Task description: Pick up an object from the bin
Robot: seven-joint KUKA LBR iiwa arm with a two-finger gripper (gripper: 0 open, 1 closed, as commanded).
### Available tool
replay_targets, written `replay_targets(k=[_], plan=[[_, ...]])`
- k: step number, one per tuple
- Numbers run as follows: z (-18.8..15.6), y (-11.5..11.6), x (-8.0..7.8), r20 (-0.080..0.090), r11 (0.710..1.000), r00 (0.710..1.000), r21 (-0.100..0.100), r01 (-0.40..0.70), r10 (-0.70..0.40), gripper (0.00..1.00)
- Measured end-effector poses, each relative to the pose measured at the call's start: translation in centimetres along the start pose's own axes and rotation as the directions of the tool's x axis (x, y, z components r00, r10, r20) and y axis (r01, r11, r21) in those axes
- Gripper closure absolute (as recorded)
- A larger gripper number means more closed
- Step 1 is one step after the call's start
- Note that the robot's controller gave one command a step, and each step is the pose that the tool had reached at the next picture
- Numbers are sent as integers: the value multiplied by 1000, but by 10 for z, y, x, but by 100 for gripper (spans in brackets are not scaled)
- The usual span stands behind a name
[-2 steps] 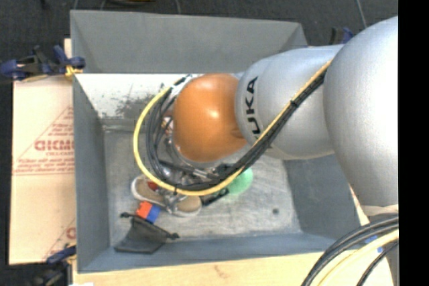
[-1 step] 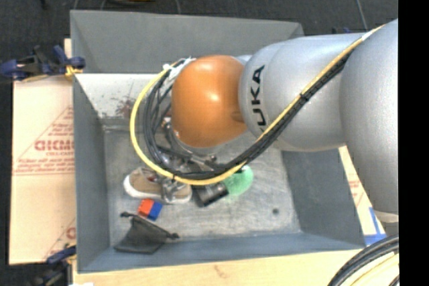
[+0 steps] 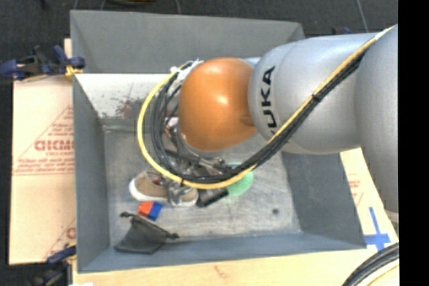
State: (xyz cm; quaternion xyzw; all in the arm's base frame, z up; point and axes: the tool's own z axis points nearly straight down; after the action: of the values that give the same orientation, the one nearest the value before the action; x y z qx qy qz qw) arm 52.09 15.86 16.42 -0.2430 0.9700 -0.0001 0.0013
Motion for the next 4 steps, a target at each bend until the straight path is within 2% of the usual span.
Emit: replay_targets(k=[1, 2, 3, 4], plan=[[2, -2, 3, -1, 1000, 1000, -2, -25, 25, 100], [-85, 1, 6, -1, 997, 997, 0, -78, 78, 0], [-89, 1, 6, 3, 997, 997, 0, -82, 82, 0], [-42, 11, 2, 9, 999, 999, 0, -43, 43, 0]])
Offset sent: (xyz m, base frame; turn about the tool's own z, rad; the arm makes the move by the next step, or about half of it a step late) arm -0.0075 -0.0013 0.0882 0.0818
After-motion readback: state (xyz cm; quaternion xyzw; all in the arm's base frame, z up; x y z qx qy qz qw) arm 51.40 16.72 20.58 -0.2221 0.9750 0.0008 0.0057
